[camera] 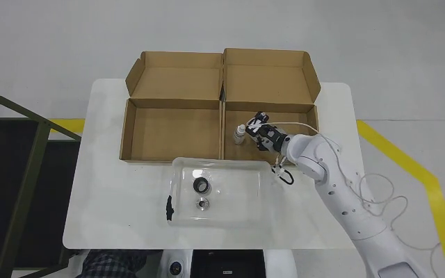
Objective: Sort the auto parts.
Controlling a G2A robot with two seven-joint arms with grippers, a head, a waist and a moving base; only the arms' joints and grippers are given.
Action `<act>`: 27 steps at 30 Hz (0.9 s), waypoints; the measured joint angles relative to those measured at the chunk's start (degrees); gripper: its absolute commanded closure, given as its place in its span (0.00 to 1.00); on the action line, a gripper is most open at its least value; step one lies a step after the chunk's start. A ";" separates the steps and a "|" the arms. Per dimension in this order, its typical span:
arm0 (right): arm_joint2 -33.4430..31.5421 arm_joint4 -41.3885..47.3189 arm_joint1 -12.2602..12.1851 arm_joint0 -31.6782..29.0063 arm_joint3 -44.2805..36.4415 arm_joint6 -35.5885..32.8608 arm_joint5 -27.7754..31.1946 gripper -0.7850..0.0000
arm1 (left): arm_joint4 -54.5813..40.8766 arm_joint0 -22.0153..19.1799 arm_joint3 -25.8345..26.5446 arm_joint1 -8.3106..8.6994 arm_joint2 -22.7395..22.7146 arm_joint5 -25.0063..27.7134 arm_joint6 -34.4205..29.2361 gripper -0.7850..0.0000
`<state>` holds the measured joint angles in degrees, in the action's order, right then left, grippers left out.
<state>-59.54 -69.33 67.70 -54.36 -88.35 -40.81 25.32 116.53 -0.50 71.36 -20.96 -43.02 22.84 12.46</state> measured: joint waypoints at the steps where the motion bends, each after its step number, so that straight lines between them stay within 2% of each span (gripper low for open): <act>1: 0.13 -0.01 0.04 0.08 0.14 -0.05 -0.04 0.67 | 0.00 0.00 0.00 0.00 0.00 0.00 0.00 0.00; 3: 0.37 -0.04 0.11 0.25 0.43 -0.15 -0.11 0.62 | 0.00 0.00 0.00 0.00 0.00 0.00 0.00 0.00; 8: 0.43 -0.05 0.20 0.38 0.45 0.04 -0.44 0.58 | 0.00 0.00 0.00 0.00 0.00 0.00 0.00 0.00; 12: -1.00 -0.60 -0.12 -0.88 -2.47 0.39 -1.28 0.48 | 0.00 0.00 0.00 0.00 0.00 0.00 0.00 0.00; 16: -3.70 -1.42 -0.81 -3.72 -8.10 0.21 -1.65 0.22 | 0.00 0.00 0.00 0.00 0.00 0.00 0.00 0.00; 20: -6.68 -1.66 -1.58 -7.49 -14.80 -0.13 -1.08 0.08 | 0.00 0.00 0.00 0.00 0.00 0.00 0.00 0.00; 27: -9.19 -1.12 -2.49 -15.04 -26.38 0.56 0.77 0.04 | 0.00 0.00 0.00 0.00 0.00 0.00 0.00 0.00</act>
<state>-68.72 -70.45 65.21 -69.40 -114.73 -40.25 26.09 116.53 -0.50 71.36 -20.96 -43.02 22.84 12.46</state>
